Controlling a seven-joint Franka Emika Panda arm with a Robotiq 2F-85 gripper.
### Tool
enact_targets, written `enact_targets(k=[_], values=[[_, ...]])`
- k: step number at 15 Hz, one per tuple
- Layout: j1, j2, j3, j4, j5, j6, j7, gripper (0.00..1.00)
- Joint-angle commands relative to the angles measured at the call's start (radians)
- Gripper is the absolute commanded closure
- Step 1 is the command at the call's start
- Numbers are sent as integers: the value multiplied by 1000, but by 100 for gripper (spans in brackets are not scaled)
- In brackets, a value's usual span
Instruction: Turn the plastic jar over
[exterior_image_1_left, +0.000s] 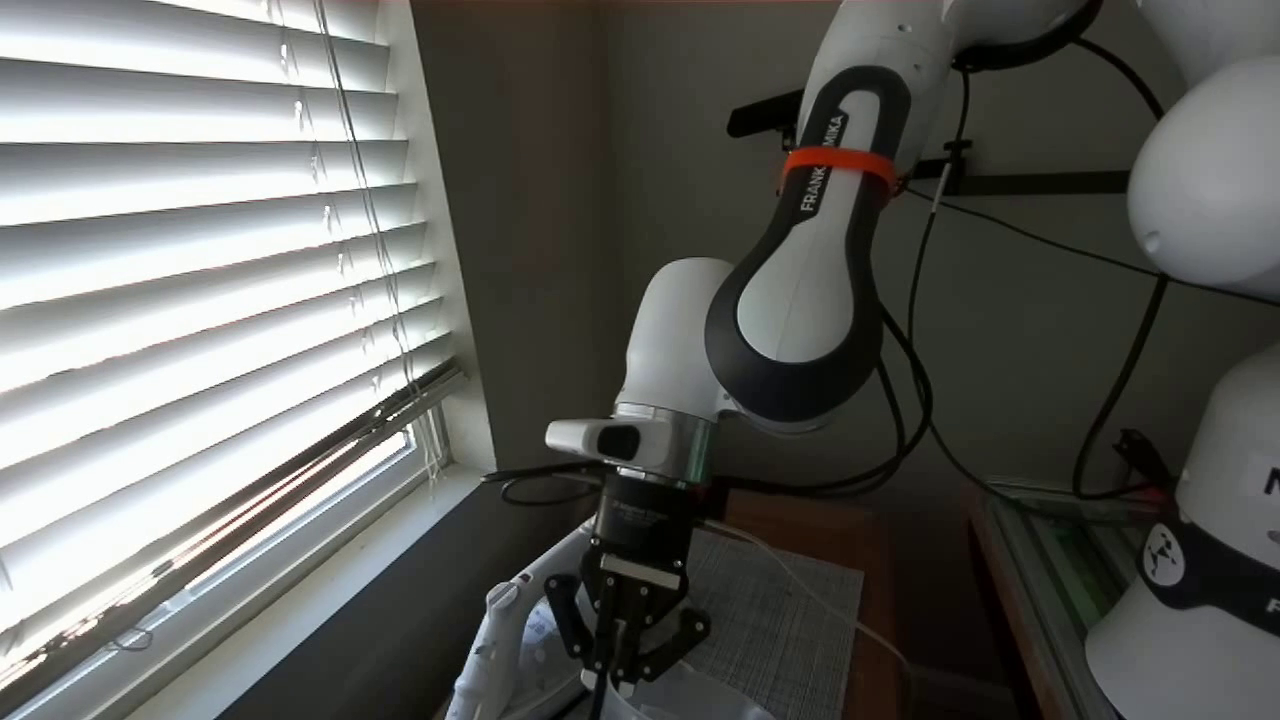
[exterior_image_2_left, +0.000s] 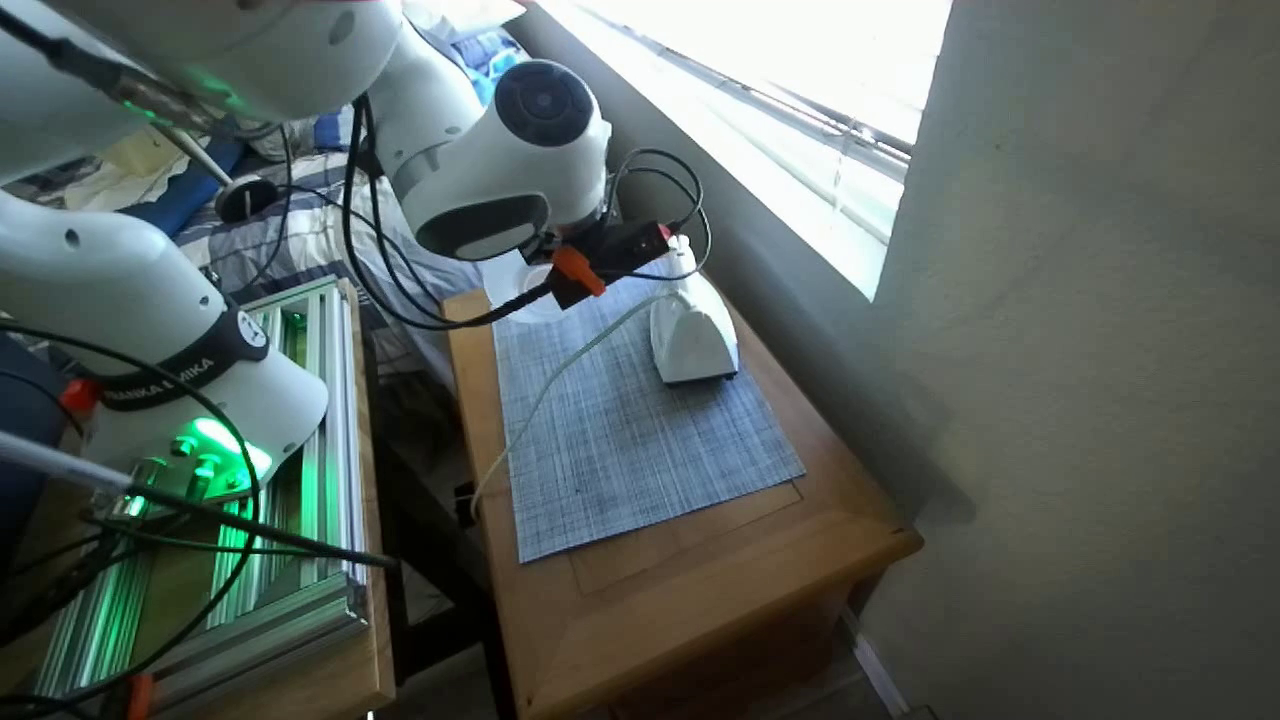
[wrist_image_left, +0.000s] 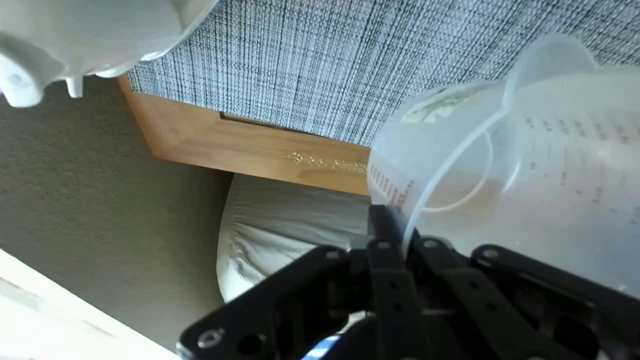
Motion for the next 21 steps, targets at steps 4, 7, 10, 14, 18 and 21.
enact_targets(k=[4,7,10,14,18,21], values=[[-85,136,-17,17,6,-14,-145,99],[-92,154,-46,26,8,-3,-177,99],[-90,159,-71,37,12,-1,-198,99],[-90,166,-76,41,11,0,-200,99],[-82,139,-79,40,9,-3,-205,58],[-75,125,-83,40,11,-2,-219,37]])
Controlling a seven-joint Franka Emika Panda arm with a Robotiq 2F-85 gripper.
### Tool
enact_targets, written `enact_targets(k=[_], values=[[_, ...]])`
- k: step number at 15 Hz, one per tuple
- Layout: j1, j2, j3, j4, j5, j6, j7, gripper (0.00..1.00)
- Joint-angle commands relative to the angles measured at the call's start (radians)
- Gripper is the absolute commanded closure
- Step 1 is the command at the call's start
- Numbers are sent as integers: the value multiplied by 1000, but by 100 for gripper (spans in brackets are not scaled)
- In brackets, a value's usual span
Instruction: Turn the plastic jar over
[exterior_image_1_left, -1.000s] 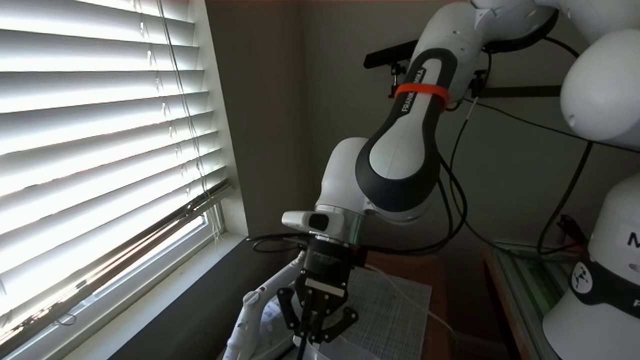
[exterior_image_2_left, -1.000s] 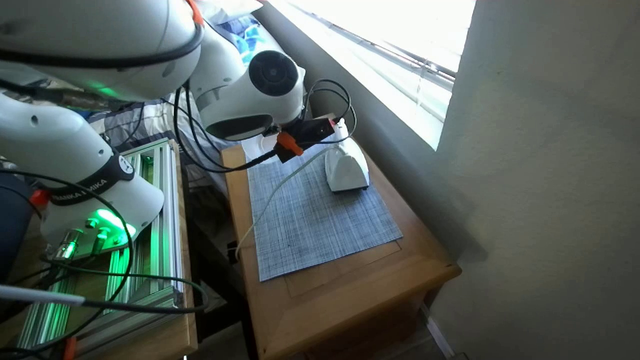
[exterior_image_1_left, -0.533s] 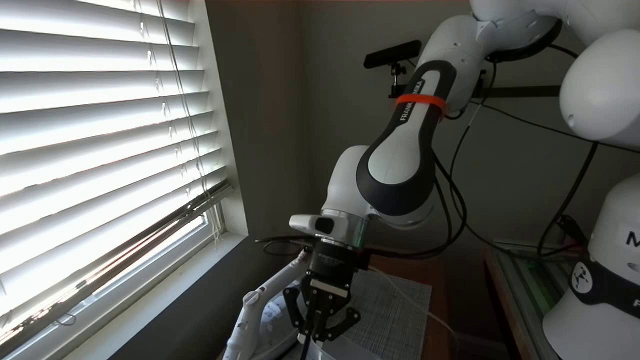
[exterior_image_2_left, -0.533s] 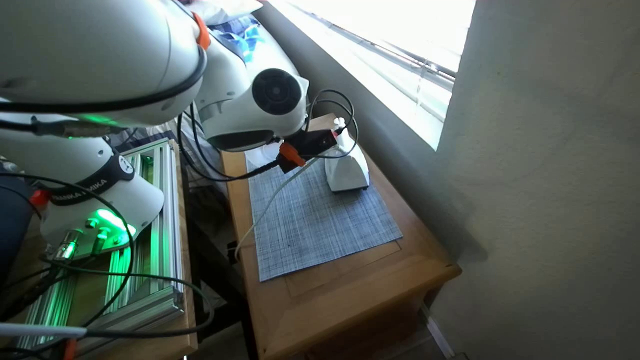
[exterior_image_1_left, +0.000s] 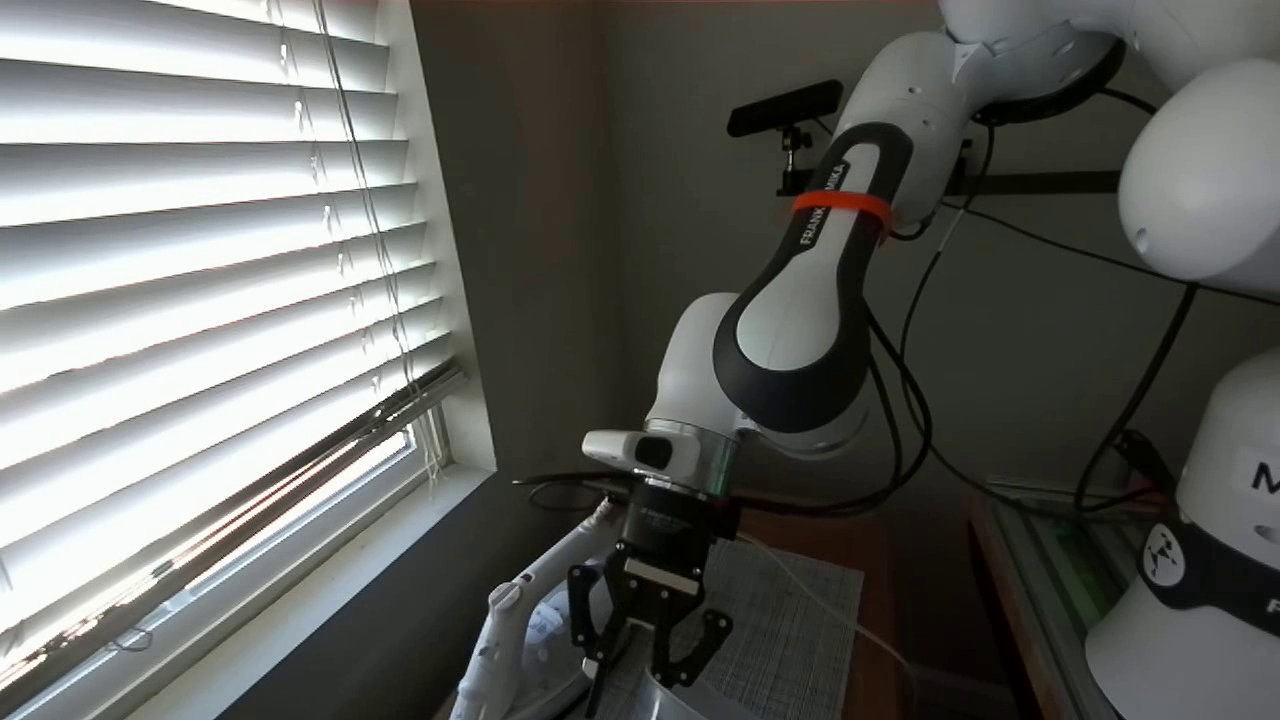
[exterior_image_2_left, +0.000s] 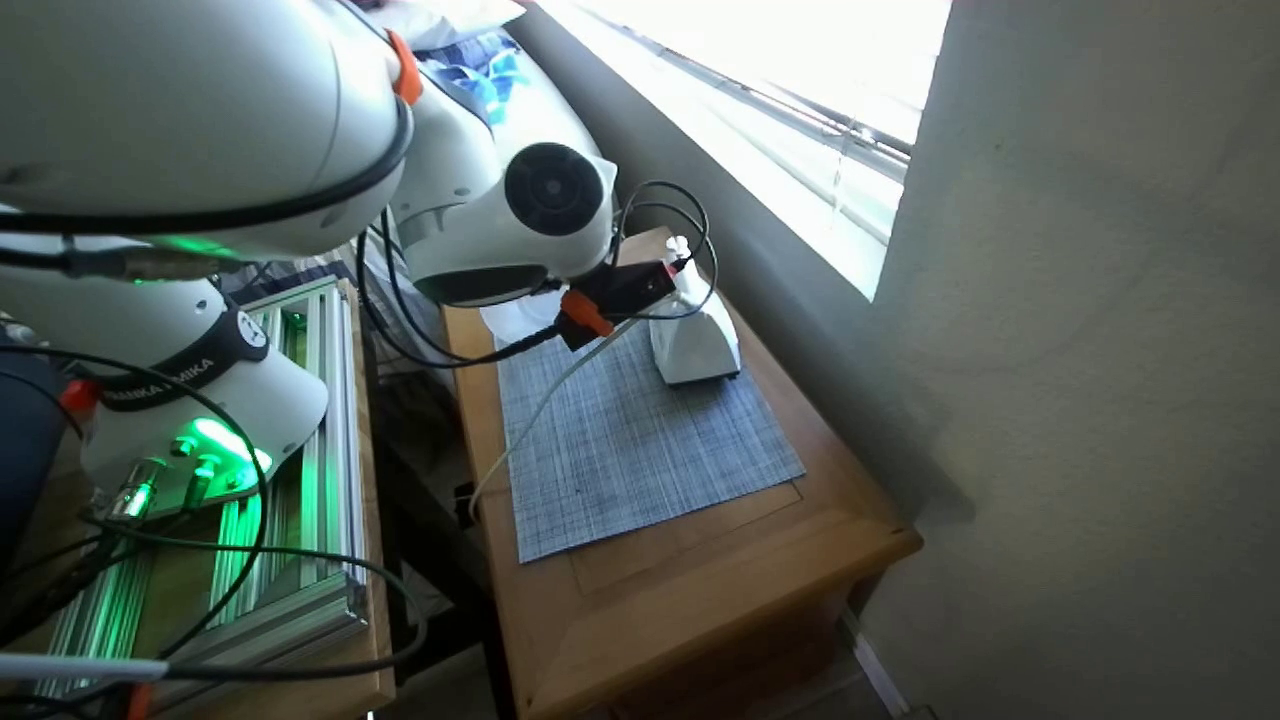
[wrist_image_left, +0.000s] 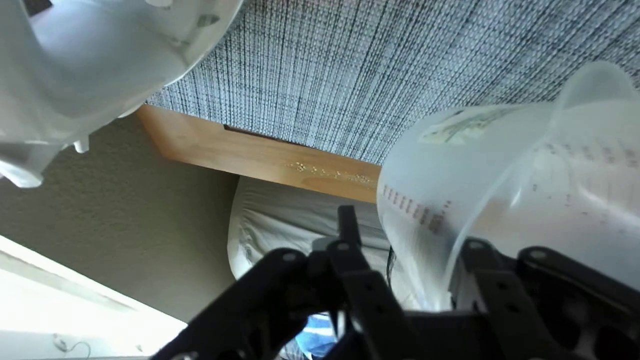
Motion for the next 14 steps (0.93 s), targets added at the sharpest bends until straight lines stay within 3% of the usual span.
enact_targets(k=[1,5,14], values=[[18,-17,-18,16,12,2,-36,30],[39,-57,-22,16,20,-4,-22,2],[167,-185,-86,30,65,18,50,0]])
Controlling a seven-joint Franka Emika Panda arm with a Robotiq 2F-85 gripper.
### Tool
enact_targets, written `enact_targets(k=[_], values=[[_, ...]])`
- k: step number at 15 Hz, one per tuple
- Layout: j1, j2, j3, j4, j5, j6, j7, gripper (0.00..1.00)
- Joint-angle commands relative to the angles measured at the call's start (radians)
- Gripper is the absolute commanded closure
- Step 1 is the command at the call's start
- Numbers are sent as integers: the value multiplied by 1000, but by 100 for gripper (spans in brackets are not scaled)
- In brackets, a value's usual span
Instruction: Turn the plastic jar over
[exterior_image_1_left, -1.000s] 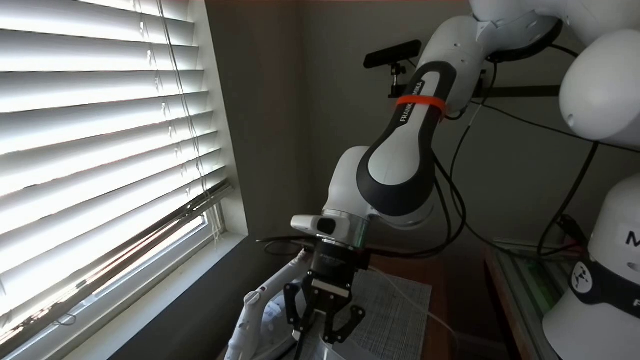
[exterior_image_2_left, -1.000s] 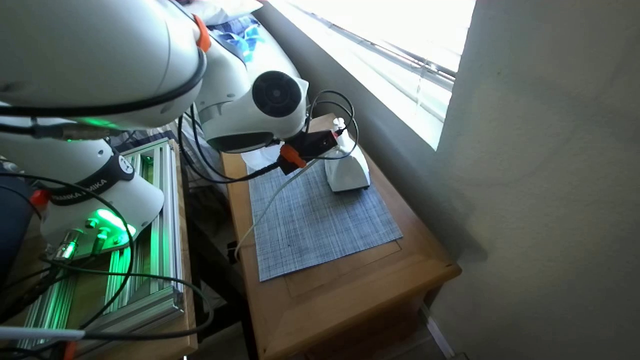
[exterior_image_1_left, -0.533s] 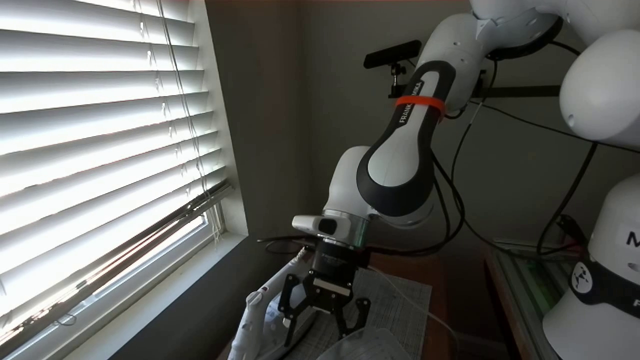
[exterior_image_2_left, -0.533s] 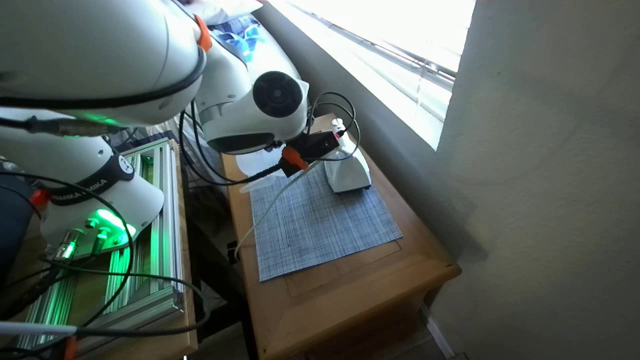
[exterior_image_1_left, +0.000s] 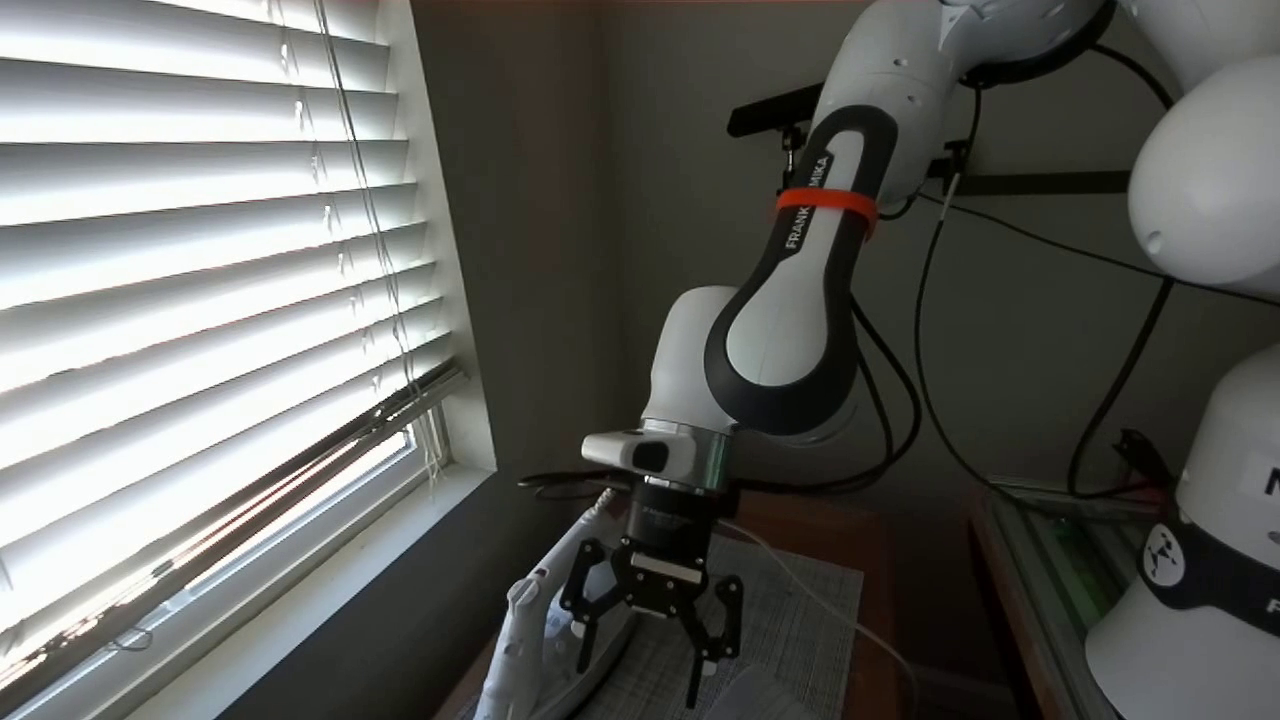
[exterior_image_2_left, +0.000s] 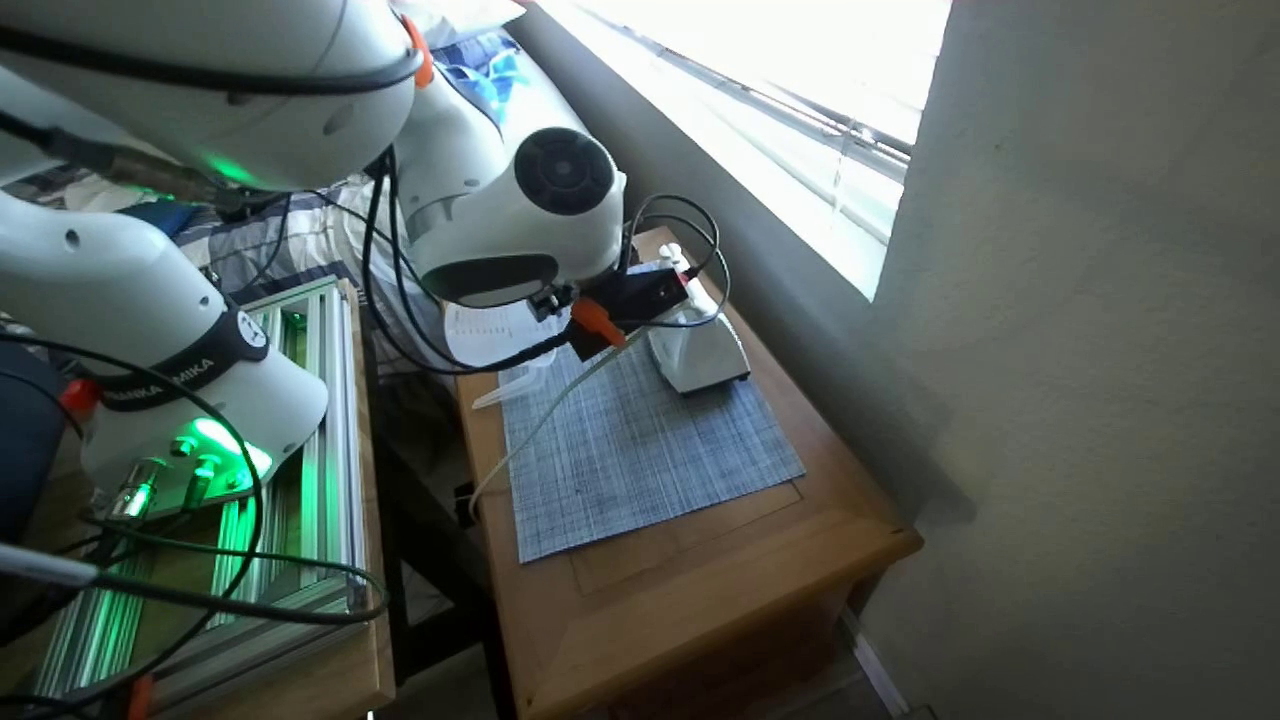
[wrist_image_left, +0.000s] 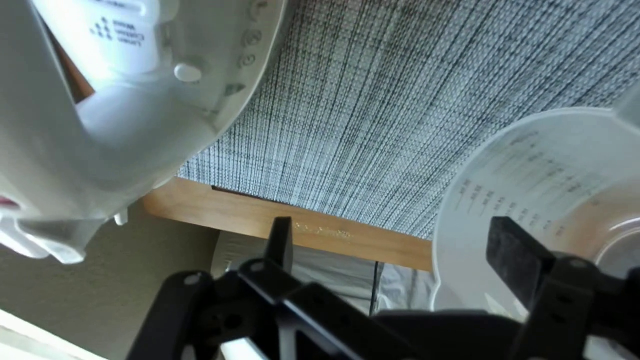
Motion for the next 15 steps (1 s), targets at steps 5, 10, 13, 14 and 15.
enact_targets(k=[5,10,13,14,15], values=[[112,-162,-17,-11,64,29,90,0],[118,-234,36,-25,83,-14,142,0],[86,-302,100,-57,115,-66,183,0],[73,-329,125,-69,128,-83,197,0],[56,-361,156,-84,145,-100,211,0]])
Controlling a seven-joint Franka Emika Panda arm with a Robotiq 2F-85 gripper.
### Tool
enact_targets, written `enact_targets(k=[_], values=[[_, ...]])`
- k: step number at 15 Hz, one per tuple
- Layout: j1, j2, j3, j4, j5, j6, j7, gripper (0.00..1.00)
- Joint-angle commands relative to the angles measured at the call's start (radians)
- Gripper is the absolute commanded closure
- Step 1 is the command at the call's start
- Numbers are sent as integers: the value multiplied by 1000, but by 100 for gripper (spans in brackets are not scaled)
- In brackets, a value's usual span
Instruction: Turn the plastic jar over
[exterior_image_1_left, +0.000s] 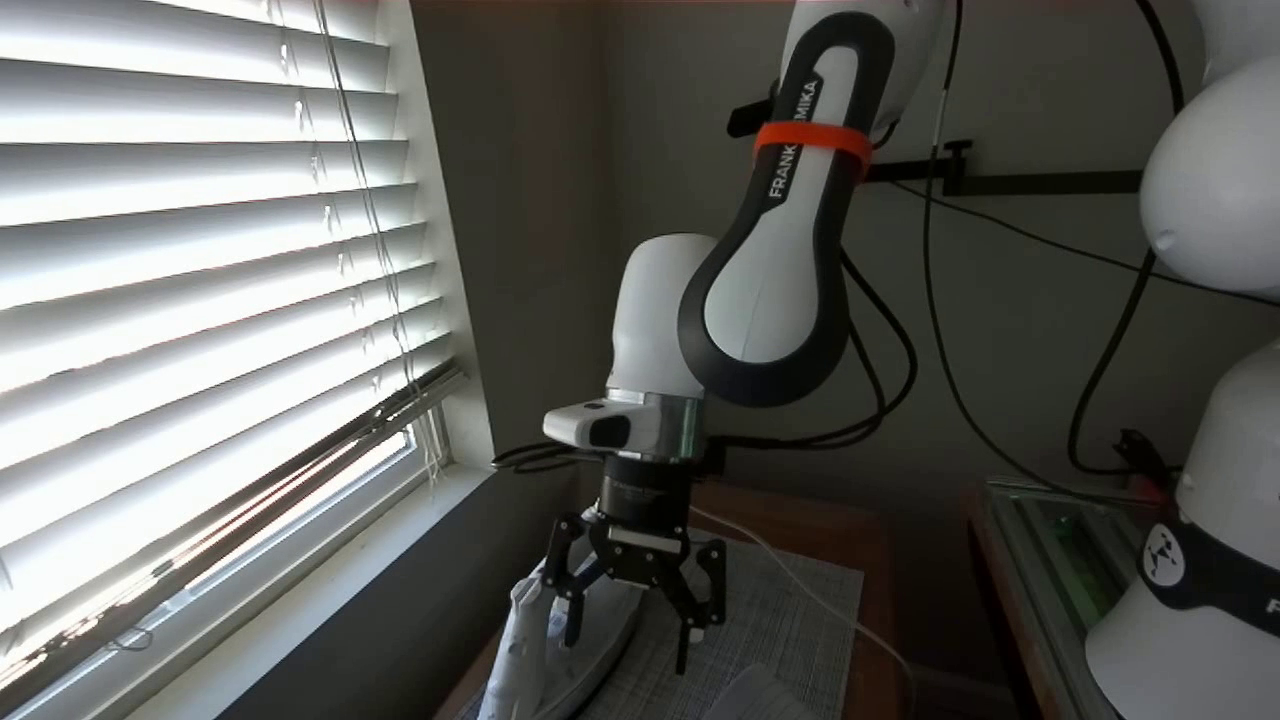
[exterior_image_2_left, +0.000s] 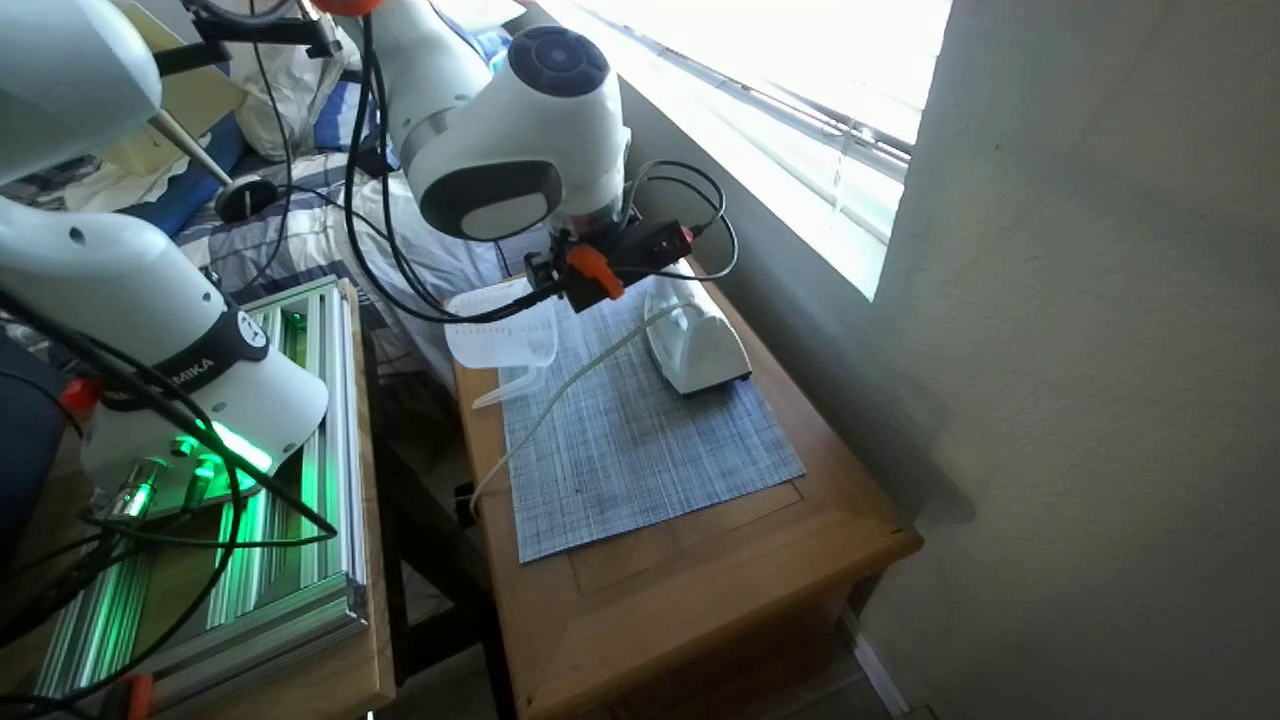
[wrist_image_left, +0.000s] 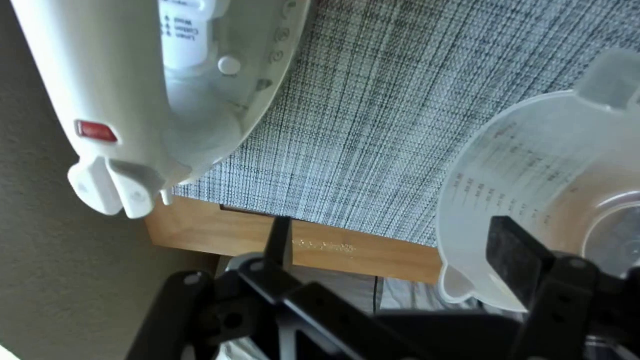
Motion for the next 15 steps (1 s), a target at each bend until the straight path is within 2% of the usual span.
enact_targets(k=[1,4,5,7,8,15], values=[[-59,-160,112,-70,77,-72,59,0],[-155,-238,248,-111,139,-137,99,0],[-136,-248,260,-65,160,-183,125,0],[-177,-306,329,-69,202,-241,174,0],[-214,-311,366,-67,185,-273,220,0],[-388,-382,523,-65,223,-392,506,0]])
